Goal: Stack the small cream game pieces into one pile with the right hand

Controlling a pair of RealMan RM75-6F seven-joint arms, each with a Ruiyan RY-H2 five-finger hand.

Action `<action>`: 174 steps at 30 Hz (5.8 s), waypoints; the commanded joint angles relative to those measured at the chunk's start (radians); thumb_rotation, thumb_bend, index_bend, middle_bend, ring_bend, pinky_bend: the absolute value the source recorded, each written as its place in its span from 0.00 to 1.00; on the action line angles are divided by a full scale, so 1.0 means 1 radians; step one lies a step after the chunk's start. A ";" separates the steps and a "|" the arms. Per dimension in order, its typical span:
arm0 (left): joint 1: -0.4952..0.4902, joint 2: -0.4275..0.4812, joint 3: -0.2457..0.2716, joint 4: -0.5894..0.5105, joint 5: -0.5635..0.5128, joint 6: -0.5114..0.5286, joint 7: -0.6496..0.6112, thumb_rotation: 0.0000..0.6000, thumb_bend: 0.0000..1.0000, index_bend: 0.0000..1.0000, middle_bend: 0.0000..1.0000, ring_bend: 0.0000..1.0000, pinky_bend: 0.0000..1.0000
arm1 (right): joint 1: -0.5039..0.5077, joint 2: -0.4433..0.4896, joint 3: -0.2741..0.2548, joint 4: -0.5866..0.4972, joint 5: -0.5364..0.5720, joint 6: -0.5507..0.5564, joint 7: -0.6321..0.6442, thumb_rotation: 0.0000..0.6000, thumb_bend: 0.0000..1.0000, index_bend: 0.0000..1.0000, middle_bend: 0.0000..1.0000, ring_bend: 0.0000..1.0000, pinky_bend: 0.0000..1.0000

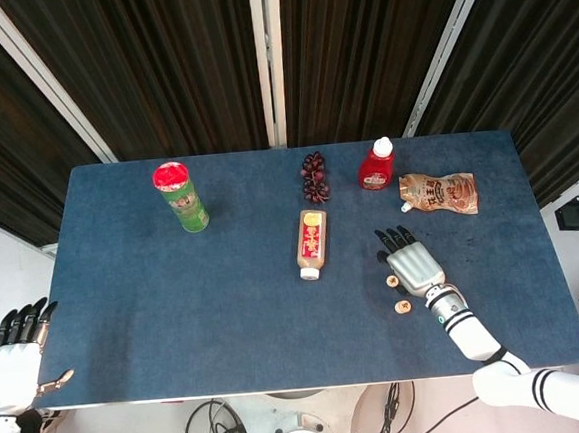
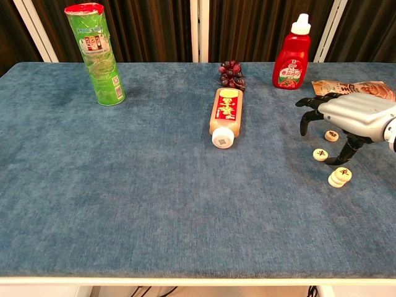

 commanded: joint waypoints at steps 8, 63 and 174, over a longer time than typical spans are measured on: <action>-0.001 -0.001 0.001 0.008 -0.001 -0.004 -0.010 1.00 0.09 0.00 0.00 0.00 0.00 | 0.004 -0.004 -0.006 0.003 0.002 -0.007 0.000 1.00 0.17 0.43 0.03 0.00 0.00; 0.002 0.000 0.009 -0.021 0.018 0.010 0.023 1.00 0.09 0.00 0.00 0.00 0.00 | -0.098 0.229 -0.117 -0.288 -0.151 0.104 -0.004 1.00 0.22 0.56 0.06 0.00 0.00; 0.015 0.015 0.013 -0.019 0.036 0.026 -0.027 1.00 0.09 0.00 0.00 0.00 0.00 | -0.050 0.199 0.026 -0.200 0.033 0.079 -0.001 1.00 0.13 0.32 0.04 0.00 0.00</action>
